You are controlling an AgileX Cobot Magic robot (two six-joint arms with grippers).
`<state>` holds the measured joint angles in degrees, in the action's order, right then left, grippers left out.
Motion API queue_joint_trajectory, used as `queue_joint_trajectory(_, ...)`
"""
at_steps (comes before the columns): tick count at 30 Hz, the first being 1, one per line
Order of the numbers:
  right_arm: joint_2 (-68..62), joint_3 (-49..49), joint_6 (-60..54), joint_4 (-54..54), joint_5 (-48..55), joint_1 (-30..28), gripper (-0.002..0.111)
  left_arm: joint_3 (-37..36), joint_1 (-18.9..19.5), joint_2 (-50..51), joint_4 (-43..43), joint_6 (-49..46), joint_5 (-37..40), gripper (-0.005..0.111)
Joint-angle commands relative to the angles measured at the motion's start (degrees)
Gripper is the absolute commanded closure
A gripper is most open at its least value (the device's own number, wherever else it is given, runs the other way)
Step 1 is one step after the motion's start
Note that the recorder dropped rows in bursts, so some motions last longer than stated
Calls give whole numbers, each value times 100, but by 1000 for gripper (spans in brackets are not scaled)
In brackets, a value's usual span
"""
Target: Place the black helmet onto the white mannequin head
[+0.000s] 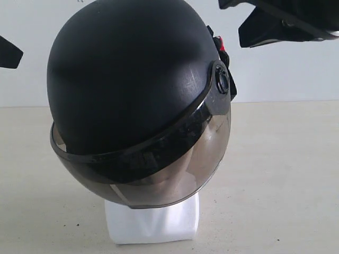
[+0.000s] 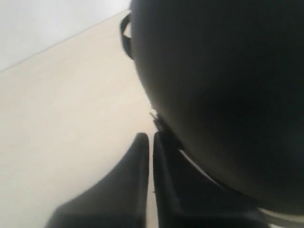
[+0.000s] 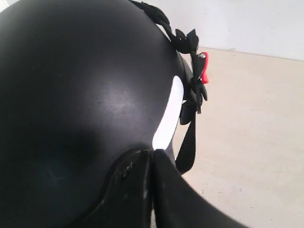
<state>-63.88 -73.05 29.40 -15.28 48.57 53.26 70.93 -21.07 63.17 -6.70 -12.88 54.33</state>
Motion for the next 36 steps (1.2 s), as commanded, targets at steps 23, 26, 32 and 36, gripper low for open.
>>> queue_joint_trajectory(23, -882, -25, 479, -975, -406, -13, 108, 6, 808, 2038, -2518, -2520, -705, 102)
queue_joint_trajectory(26, -882, -25, 505, -1096, -333, -13, 108, 6, 808, 2038, -3550, -3329, -390, 102)
queue_joint_trajectory(32, -882, -25, 539, -1158, -333, -13, 108, 6, 808, 2038, -4306, -3770, -76, 102)
queue_joint_trajectory(36, -882, -25, 561, -1153, -333, -13, 108, 10, 808, 1987, -4535, -3843, -25, 102)
